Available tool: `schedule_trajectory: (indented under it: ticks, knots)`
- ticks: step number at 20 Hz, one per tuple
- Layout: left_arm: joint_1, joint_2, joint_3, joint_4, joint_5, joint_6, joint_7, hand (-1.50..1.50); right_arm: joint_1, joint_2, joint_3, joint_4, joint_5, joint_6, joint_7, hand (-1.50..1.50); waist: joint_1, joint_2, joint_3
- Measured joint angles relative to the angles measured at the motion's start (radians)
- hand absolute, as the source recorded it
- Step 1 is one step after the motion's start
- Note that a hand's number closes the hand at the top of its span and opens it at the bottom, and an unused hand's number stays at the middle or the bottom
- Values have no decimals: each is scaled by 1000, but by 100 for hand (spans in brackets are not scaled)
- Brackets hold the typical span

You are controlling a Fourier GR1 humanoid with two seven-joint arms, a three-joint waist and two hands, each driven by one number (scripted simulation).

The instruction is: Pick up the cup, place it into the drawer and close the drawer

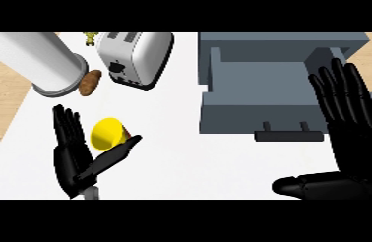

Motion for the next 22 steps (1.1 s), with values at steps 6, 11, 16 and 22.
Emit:
schedule_trajectory:
  ticks: [6, 11, 16, 22]
  knots:
    - [25, 1, 60, 100, 78, -86, -107, -150, -22, -1, -12, 30, -3, 8, -10, -150, 1, 0, 0]
    - [15, 3, 88, 170, 108, -110, -155, -150, -7, -1, -8, -8, -3, 9, 15, -150, 0, 0, 0]
    - [9, -1, 96, 270, 171, -133, -255, -150, -26, -3, -21, -2, -12, 10, 25, -150, 0, 0, 0]
    - [-50, 0, 140, 412, 234, -153, -359, -150, -26, -11, -37, 12, -35, 32, 15, -150, -1, 0, 0]
